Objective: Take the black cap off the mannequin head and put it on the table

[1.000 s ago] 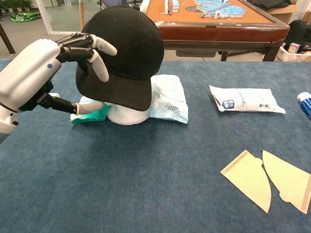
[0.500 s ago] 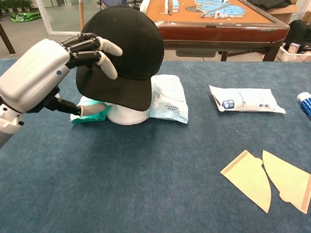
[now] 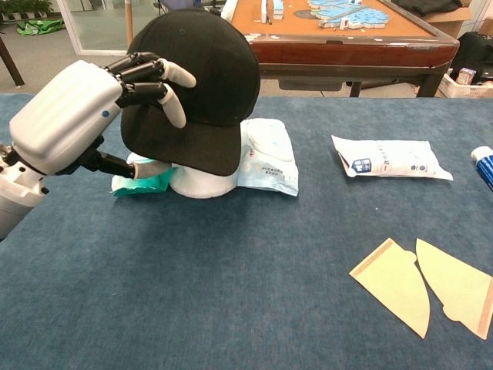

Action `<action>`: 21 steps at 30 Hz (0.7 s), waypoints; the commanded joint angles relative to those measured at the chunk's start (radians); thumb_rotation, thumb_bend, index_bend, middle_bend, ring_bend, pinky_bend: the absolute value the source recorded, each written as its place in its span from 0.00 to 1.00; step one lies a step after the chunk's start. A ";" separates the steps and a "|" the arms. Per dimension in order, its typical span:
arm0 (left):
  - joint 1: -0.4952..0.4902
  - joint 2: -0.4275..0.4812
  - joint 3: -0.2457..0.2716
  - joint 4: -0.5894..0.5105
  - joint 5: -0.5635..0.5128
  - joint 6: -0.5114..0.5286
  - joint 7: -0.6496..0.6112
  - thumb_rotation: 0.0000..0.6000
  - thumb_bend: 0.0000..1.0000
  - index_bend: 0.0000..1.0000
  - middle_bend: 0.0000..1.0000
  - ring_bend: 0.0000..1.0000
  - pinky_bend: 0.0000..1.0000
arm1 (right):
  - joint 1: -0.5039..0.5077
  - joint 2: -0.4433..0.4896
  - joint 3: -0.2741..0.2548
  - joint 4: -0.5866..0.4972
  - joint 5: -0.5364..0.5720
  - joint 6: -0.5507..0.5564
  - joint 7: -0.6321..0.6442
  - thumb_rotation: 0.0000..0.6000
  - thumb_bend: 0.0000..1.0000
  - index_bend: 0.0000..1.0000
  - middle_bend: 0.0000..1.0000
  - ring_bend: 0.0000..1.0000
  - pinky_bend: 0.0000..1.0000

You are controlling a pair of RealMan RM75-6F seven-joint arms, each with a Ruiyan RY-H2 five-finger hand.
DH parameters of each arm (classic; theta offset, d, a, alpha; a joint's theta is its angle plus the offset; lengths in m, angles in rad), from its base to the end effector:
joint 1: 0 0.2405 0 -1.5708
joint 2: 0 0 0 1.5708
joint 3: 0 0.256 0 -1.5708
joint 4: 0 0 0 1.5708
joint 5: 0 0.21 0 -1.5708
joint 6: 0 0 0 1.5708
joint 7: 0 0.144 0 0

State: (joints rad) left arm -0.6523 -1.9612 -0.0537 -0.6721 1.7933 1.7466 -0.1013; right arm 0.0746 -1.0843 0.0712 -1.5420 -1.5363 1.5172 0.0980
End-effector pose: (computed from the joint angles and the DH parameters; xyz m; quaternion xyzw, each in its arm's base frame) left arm -0.1518 0.2992 -0.0266 -0.6674 -0.0846 -0.6372 0.3760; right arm -0.3201 -0.1832 0.1827 0.5919 -0.3648 0.4081 0.5917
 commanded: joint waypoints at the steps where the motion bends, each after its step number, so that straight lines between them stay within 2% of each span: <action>1: -0.002 -0.002 -0.002 -0.005 -0.005 0.001 -0.005 1.00 0.15 0.49 0.23 0.16 0.38 | 0.000 0.000 0.000 0.000 0.000 -0.001 0.000 1.00 0.14 0.26 0.32 0.28 0.52; 6: -0.004 -0.001 -0.003 -0.020 -0.010 0.003 -0.005 1.00 0.16 0.51 0.23 0.16 0.38 | 0.001 0.000 0.000 -0.001 0.000 -0.001 0.000 1.00 0.14 0.26 0.32 0.28 0.52; 13: -0.004 0.003 -0.003 -0.039 -0.019 -0.003 -0.003 1.00 0.33 0.53 0.23 0.16 0.38 | 0.000 0.001 0.000 0.000 -0.001 0.001 0.002 1.00 0.14 0.26 0.32 0.28 0.52; 21: -0.005 0.008 -0.002 -0.057 -0.022 -0.007 0.008 1.00 0.42 0.56 0.23 0.16 0.38 | 0.000 0.002 0.000 0.000 -0.001 0.000 0.005 1.00 0.14 0.26 0.32 0.28 0.52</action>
State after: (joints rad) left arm -0.6576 -1.9532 -0.0560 -0.7289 1.7714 1.7398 -0.0933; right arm 0.0747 -1.0819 0.0708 -1.5424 -1.5369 1.5171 0.1027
